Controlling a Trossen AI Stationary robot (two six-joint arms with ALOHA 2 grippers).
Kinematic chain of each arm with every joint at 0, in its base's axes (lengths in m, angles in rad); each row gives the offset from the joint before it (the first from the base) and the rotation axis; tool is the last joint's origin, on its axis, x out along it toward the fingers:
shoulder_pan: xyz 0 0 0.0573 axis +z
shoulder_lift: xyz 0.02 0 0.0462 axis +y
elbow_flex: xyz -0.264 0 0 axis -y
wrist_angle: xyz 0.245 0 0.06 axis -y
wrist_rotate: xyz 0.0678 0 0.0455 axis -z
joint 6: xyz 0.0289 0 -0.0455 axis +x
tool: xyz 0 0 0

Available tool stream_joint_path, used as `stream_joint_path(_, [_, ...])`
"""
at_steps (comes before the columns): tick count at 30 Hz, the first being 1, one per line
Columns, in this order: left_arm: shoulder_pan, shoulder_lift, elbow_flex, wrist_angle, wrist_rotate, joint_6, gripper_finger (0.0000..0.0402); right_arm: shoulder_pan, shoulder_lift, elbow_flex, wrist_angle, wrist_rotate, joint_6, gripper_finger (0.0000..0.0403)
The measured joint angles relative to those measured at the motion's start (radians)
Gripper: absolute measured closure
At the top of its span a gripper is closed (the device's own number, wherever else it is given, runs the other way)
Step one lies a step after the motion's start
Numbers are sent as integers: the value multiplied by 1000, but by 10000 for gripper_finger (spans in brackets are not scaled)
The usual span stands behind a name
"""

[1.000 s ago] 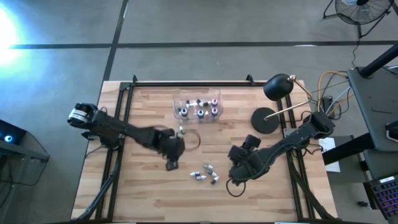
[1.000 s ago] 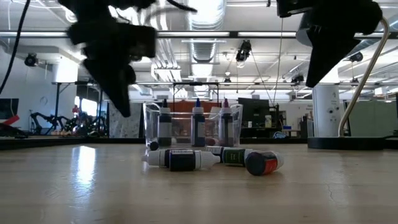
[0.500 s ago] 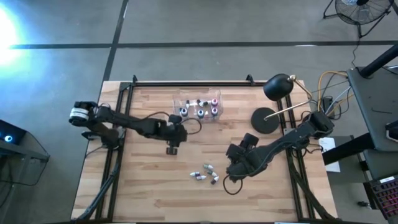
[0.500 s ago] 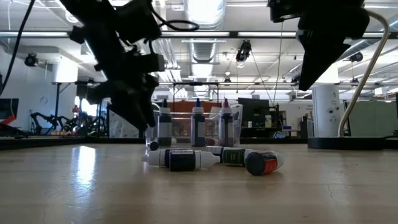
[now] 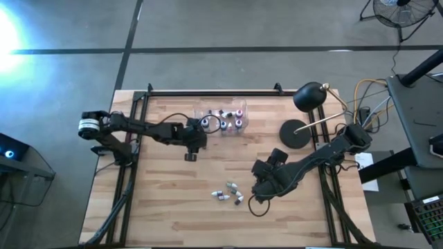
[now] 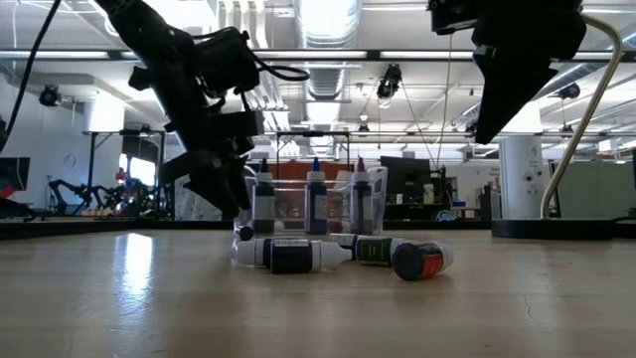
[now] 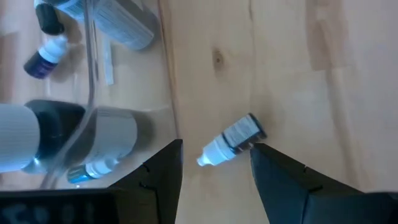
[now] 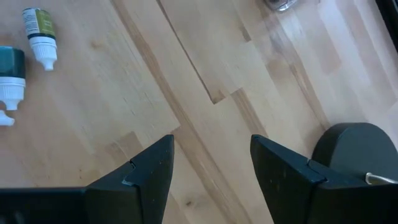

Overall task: Pick & Place food coloring
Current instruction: Put the small brown food coloring bottle into the transparent bin

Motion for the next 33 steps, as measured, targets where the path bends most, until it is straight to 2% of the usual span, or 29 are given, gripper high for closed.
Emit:
stream_joint_path(5, [6, 0, 0, -2, 12, 28, 239, 0, 0, 0, 4, 0, 1, 197])
stream_joint_path(10, [-9, 0, -2, -25, 116, 107, 238, 0, 0, 0, 7, 0, 6, 197])
stream_joint_path(14, [-3, 0, -18, -17, 113, 235, 238, 0, 0, 0, 11, 0, 8, 197])
stream_joint_path(18, [4, 1, -44, 29, 111, 297, 238, 0, 0, 0, 15, 0, 9, 197])
stream_joint_path(25, [4, 51, -58, 111, 102, 319, 238, 0, 0, -1, 18, 1, 43, 197])
stream_joint_path(33, [3, 66, -26, 48, 112, 296, 238, 0, 0, -3, 21, 5, 73, 197])
